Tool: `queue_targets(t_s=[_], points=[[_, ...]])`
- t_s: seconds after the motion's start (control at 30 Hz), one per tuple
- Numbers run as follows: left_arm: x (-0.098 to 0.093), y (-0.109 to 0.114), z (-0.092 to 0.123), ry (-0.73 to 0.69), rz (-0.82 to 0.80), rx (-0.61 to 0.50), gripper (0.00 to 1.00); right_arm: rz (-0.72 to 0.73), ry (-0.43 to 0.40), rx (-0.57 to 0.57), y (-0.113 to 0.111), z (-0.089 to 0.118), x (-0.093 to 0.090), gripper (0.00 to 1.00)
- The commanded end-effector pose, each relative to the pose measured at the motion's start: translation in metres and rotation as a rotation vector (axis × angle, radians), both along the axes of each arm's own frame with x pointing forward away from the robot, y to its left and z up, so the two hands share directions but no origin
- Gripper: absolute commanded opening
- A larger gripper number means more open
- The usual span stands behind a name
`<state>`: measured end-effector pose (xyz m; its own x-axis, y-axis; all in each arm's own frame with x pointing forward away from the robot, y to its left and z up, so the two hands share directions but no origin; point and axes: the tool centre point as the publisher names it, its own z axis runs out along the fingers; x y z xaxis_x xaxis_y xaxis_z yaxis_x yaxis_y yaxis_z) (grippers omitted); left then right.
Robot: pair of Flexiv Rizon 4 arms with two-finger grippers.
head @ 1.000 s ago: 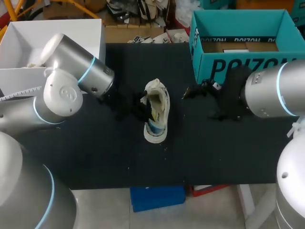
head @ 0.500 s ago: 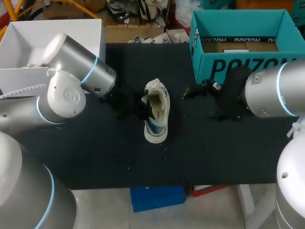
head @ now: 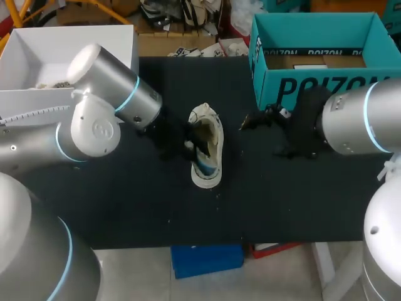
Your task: Take the shoe out of the shoebox, open the shoe tongue, remove and reinsert the insole, then place the shoe into the shoebox
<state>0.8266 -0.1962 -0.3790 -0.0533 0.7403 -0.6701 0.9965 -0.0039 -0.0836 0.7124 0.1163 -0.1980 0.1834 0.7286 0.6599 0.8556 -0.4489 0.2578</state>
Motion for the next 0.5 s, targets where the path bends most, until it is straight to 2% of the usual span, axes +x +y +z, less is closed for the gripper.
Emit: queue_targets(t_s=[0.03, 0.2, 0.3, 0.33, 0.37, 0.43, 0.47, 0.5], points=[[-0.008, 0.01, 0.015, -0.007, -0.023, -0.015, 1.0, -0.004, 0.0, -0.003, 0.002, 0.0, -0.001, 1.0], [-0.011, 0.023, 0.04, -0.031, -0.032, -0.05, 1.0, -0.004, 0.0, -0.003, 0.002, 0.0, -0.001, 1.0], [-0.013, 0.025, 0.047, -0.045, -0.045, -0.057, 1.0, -0.004, 0.0, -0.003, 0.002, 0.0, -0.001, 1.0], [-0.013, 0.026, 0.047, -0.052, -0.044, -0.055, 0.85, -0.004, 0.0, -0.003, 0.002, 0.0, -0.001, 1.0], [-0.012, 0.026, 0.047, -0.063, -0.042, -0.048, 0.6, -0.004, 0.0, -0.003, 0.002, 0.0, -0.001, 1.0], [-0.013, 0.025, 0.044, -0.07, -0.043, -0.035, 0.24, -0.004, 0.0, -0.003, 0.002, 0.0, -0.001, 1.0], [-0.014, 0.025, 0.042, -0.08, -0.048, -0.021, 0.08, -0.004, 0.0, -0.003, 0.002, 0.0, -0.001, 1.0], [-0.015, 0.024, 0.039, -0.094, -0.056, -0.01, 0.0, -0.004, 0.0, -0.003, 0.002, 0.0, -0.001, 1.0]])
